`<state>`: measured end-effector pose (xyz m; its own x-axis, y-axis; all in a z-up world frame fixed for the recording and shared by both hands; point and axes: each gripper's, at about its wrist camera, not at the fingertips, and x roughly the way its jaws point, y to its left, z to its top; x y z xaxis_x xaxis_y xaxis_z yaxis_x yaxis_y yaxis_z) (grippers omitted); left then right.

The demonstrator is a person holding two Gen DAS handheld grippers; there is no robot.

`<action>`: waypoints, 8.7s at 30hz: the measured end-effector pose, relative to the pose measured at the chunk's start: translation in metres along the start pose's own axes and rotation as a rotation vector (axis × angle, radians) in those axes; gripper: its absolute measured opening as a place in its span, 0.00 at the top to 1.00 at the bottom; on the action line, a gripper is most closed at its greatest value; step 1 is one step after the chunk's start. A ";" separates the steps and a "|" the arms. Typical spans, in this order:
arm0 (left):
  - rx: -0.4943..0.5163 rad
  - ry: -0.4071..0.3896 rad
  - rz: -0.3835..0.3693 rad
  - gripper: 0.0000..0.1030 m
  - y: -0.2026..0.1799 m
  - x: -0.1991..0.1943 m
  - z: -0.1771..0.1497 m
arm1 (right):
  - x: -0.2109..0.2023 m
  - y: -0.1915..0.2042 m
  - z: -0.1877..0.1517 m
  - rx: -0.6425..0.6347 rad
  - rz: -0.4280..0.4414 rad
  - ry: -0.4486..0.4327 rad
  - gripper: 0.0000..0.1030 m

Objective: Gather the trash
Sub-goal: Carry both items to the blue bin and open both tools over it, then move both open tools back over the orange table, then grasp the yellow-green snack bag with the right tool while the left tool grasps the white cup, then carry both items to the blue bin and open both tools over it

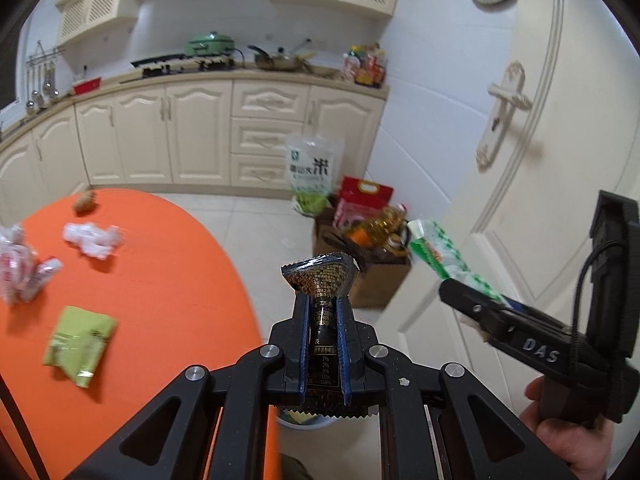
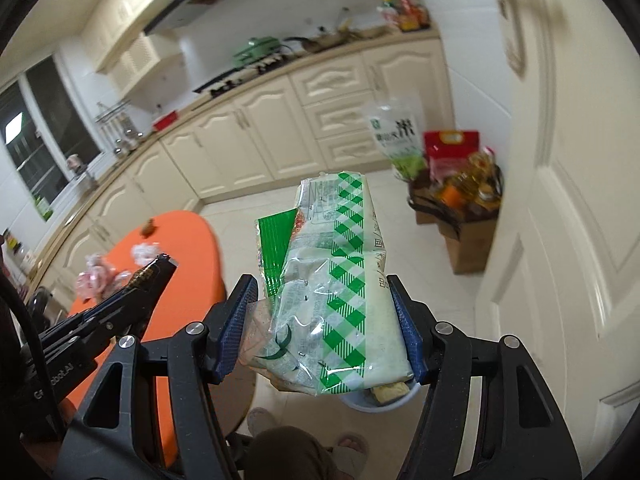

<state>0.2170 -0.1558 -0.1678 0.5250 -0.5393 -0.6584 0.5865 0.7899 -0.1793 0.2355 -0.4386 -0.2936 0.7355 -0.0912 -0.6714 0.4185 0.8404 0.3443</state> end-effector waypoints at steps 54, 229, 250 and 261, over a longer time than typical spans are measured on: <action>0.048 -0.004 0.198 0.02 -0.031 0.031 -0.025 | 0.001 0.003 -0.007 0.078 -0.101 0.054 0.00; 0.026 -0.214 0.040 0.83 -0.005 -0.143 -0.111 | -0.109 0.132 -0.017 -0.243 -0.022 -0.174 0.83; 0.066 0.087 0.013 0.83 -0.009 0.059 -0.014 | 0.050 -0.005 -0.016 -0.051 -0.060 0.116 0.83; 0.082 0.208 0.034 0.83 -0.032 0.172 0.039 | 0.139 -0.056 -0.038 0.055 -0.026 0.273 0.80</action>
<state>0.3122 -0.2853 -0.2468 0.4121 -0.4340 -0.8012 0.6234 0.7756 -0.0995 0.2939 -0.4774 -0.4312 0.5565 0.0414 -0.8298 0.4688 0.8089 0.3548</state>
